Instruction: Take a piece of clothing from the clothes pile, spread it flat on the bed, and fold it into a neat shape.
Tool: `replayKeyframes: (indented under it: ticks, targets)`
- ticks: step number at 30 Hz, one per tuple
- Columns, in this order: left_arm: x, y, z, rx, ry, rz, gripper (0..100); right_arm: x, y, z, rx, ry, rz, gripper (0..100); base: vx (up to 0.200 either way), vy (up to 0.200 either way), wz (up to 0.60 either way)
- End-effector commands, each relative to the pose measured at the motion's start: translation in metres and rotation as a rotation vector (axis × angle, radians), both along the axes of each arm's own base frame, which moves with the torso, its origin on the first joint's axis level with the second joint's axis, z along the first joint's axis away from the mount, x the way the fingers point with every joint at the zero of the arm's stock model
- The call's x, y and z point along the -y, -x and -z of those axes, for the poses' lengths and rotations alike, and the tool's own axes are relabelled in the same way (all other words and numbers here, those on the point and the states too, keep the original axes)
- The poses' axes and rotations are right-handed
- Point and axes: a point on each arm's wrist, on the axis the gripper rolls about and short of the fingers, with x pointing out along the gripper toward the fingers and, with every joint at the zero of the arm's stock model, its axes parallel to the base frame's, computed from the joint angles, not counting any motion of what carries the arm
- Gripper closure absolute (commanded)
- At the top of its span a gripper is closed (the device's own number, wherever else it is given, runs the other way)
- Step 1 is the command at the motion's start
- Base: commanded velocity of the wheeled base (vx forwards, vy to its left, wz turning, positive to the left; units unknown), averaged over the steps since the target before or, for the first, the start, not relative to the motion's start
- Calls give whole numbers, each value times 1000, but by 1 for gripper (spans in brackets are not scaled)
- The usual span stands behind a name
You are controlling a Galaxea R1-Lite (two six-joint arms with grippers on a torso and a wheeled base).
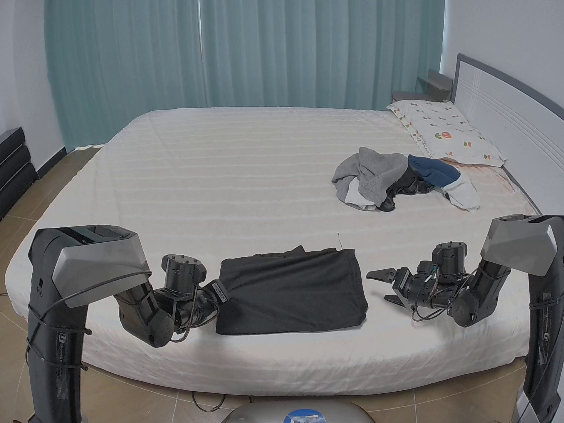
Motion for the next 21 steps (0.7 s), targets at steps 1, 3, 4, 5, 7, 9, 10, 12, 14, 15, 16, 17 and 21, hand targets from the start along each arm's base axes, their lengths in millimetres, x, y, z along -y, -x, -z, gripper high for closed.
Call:
replayKeyframes:
  ticks: [1,3,4,5,7,9,10,12,14,15,16,17,21]
  targets:
    - [-1,0,-1,1,-1,-3,100,0,0,0,-1,0,0,0,0,200,0]
    - [-2,0,-1,1,-1,-4,100,0,0,0,-1,0,0,0,0,200,0]
    - [-2,0,-1,1,-1,-4,100,0,0,0,-1,0,0,0,0,200,0]
    - [-2,0,-1,1,-1,-4,100,0,0,1,-2,0,0,0,0,200,0]
    - [-2,0,-1,1,0,-7,100,0,0,1,-1,-1,1,0,0,200,0]
    - [-2,0,0,-1,-1,-6,100,0,0,0,0,-1,0,0,0,200,0]
    - [-2,0,0,-2,-2,-6,100,0,0,0,2,-1,0,0,0,200,0]
    - [-2,0,0,-2,-1,-7,100,-1,0,0,2,1,2,0,0,200,0]
    - [-2,0,0,-2,-2,-6,100,-1,0,0,2,1,2,0,0,200,0]
    - [-2,0,0,-2,-2,-6,100,-1,0,0,2,1,2,0,0,200,0]
    - [-2,0,1,-5,-2,-7,100,-1,0,0,2,1,1,0,0,200,0]
    - [-2,0,1,-5,-2,-7,100,-1,0,0,2,1,1,0,0,200,0]
    - [-2,0,1,-7,-2,-7,100,-1,0,0,1,2,1,0,0,200,0]
